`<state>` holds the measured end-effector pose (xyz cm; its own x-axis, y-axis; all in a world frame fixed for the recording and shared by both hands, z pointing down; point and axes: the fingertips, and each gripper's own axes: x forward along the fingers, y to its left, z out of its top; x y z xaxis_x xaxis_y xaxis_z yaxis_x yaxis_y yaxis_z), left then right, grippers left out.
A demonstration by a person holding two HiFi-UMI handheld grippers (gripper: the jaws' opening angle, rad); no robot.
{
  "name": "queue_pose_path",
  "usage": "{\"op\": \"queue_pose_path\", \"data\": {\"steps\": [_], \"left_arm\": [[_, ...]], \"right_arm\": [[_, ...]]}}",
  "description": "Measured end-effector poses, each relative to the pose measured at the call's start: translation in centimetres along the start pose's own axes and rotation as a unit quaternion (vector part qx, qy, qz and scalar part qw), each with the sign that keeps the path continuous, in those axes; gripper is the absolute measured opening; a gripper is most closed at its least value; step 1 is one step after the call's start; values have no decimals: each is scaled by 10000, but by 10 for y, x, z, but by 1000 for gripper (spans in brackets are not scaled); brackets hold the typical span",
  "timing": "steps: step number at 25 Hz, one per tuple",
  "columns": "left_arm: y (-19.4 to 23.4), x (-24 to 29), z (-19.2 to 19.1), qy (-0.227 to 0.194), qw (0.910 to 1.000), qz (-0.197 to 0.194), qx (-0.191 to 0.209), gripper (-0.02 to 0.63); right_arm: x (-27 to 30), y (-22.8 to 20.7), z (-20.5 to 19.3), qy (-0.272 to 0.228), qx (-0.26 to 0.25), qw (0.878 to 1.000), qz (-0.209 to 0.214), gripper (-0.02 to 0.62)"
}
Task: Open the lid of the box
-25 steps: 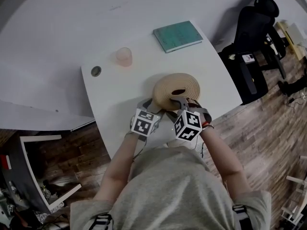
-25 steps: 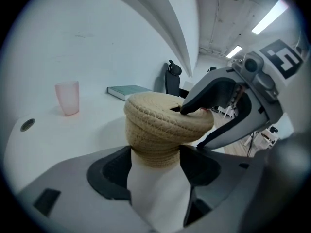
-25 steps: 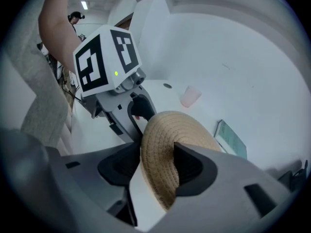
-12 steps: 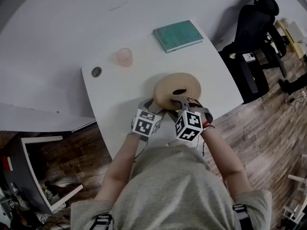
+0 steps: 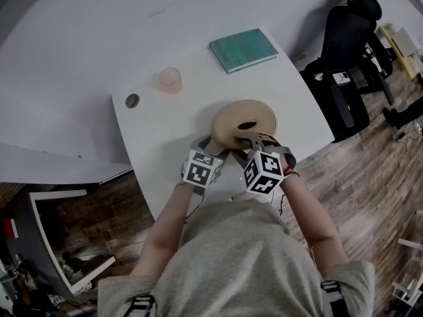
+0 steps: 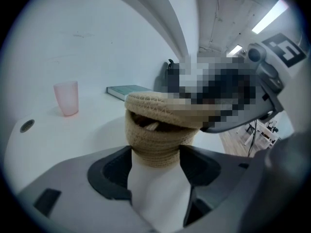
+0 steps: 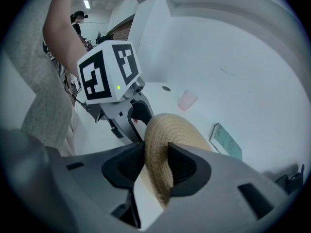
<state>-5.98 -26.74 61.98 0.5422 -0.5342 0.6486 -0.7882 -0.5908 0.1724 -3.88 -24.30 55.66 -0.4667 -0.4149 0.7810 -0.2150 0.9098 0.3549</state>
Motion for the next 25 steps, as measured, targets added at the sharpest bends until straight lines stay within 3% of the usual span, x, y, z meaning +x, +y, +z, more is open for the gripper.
{"op": "queue_pose_path", "data": {"steps": [14, 25], "left_arm": [[0, -1, -1, 55, 9999, -86, 7, 284], [-5, -3, 1, 86, 9999, -127, 3, 284]], "right_arm": [[-19, -17, 14, -215, 31, 9995, -242, 120], [-51, -53, 20, -630, 512, 9944, -681, 98]]}}
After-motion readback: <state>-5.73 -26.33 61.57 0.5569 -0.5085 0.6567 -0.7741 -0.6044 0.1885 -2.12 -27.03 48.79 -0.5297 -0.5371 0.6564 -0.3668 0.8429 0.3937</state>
